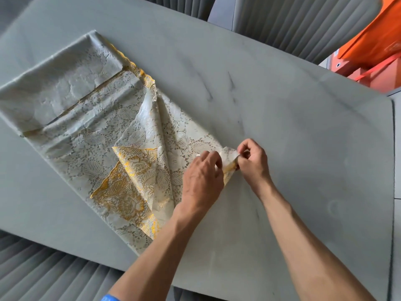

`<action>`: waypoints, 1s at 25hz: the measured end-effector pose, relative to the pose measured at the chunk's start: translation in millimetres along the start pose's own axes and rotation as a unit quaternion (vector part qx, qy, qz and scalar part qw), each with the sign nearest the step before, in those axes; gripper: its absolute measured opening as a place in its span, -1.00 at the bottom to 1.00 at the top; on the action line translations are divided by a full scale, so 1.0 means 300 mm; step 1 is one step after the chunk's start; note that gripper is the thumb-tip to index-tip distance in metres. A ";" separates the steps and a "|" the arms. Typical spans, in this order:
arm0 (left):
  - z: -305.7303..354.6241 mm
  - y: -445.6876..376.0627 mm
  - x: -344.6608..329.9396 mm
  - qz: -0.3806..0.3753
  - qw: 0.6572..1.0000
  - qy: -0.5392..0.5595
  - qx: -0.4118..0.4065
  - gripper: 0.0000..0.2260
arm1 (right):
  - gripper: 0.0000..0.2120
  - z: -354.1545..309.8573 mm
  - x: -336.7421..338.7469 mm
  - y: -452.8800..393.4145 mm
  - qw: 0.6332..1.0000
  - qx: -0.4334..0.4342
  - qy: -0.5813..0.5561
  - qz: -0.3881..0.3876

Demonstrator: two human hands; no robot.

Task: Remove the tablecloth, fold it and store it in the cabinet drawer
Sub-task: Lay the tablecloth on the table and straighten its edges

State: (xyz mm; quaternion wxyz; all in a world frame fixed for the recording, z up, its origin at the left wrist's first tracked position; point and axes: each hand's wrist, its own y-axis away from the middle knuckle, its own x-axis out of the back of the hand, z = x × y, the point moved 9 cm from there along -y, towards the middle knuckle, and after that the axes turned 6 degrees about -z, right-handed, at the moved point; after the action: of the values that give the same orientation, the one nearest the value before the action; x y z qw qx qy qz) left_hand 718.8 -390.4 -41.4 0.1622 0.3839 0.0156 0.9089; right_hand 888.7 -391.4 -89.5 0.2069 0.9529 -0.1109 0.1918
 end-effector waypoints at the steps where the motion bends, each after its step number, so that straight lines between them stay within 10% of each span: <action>1: 0.026 0.021 -0.035 -0.043 0.998 0.005 -0.035 -0.93 | -0.74 0.024 0.033 0.006 0.997 -0.012 0.027 0.067; 6: -0.039 0.122 -0.094 -0.098 0.994 0.047 -0.012 -0.92 | -0.87 0.225 -0.018 0.026 0.923 -0.246 -0.291 0.054; 11: -0.105 0.116 -0.048 -0.046 0.997 -0.063 0.017 -0.69 | -0.75 0.176 0.014 -0.002 0.981 -0.160 -0.040 0.101; 19: -0.229 -0.027 -0.187 -0.250 0.956 -0.138 0.073 -0.23 | -0.90 0.300 0.008 0.071 0.931 -0.259 -0.222 0.132; 25: -0.177 0.013 0.043 -0.070 0.996 -0.044 0.015 -0.54 | -0.87 0.230 0.189 0.093 0.930 -0.239 -0.014 0.281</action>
State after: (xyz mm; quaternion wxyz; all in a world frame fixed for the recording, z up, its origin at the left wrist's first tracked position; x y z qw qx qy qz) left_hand 671.9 -385.1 -69.4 0.2204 0.4235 0.0494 0.8773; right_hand 953.8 -453.9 -114.2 0.3643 0.8080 -0.4191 0.1970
